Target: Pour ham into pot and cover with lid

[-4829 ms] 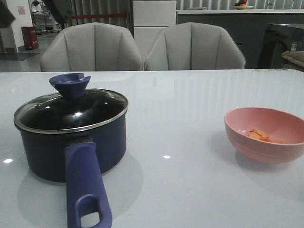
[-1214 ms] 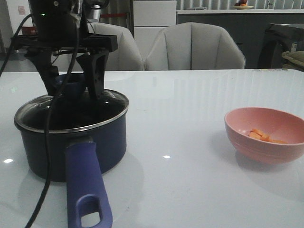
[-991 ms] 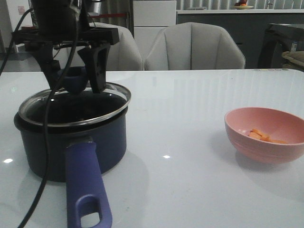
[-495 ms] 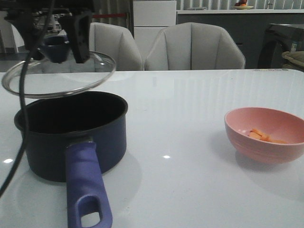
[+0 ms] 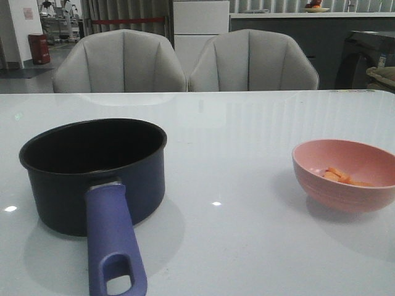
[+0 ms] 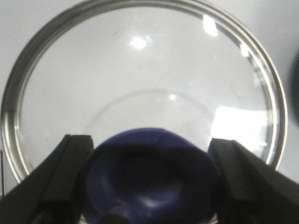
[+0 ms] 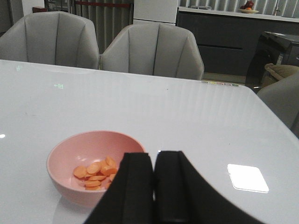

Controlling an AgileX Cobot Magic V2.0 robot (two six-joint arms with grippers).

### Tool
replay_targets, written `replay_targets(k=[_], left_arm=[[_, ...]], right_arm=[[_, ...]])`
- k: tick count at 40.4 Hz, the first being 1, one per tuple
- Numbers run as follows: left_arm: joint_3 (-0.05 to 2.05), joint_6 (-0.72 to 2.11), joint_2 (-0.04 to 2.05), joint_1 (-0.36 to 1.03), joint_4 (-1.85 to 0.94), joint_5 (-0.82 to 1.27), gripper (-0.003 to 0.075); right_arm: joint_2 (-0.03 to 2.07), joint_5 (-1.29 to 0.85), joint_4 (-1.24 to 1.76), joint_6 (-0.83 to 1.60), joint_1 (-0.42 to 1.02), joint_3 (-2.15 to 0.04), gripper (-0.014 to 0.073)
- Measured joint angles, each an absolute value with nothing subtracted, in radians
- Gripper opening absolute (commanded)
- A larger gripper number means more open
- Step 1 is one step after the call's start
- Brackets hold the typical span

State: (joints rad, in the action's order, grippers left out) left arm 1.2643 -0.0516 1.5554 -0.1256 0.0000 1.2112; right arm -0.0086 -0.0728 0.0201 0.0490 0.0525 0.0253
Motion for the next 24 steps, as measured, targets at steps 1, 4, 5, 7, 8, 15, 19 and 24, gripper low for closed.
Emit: replay_targets(k=[1,4,5,7,8,15,19,24], left_arm=[[1.254,-0.046,1.55,-0.144,-0.02,1.194,0.027],[1.228,-0.011,1.547,-0.19,-0.067,1.147,0.027],[1.22,0.0,1.547,-0.199,-0.085,1.134,0.027],[1.212,0.019,1.549,-0.204,-0.103,1.111,0.027],[1.209,0.026,1.551,-0.206,-0.112,1.103,0.027],[1.203,0.042,1.604,-0.206,-0.139,1.055,0.027],[1.203,0.042,1.645,-0.206,-0.137,1.032,0.027],[1.203,0.043,1.7,-0.206,-0.137,1.005,0.027]], right_arm=[[-0.009,-0.073,0.02,0.049,0.053,0.025,0.015],[-0.009,-0.073,0.02,0.049,0.053,0.025,0.015],[-0.009,-0.073,0.02,0.049,0.053,0.025,0.015],[-0.009,-0.073,0.02,0.049,0.053,0.025,0.015],[-0.009,-0.073,0.02,0.049,0.053,0.025,0.015],[-0.009,-0.073,0.02,0.049,0.053,0.025,0.015],[-0.009,-0.073,0.02,0.049,0.053,0.025,0.015],[-0.009,-0.073,0.02,0.049,0.053,0.025,0.015]])
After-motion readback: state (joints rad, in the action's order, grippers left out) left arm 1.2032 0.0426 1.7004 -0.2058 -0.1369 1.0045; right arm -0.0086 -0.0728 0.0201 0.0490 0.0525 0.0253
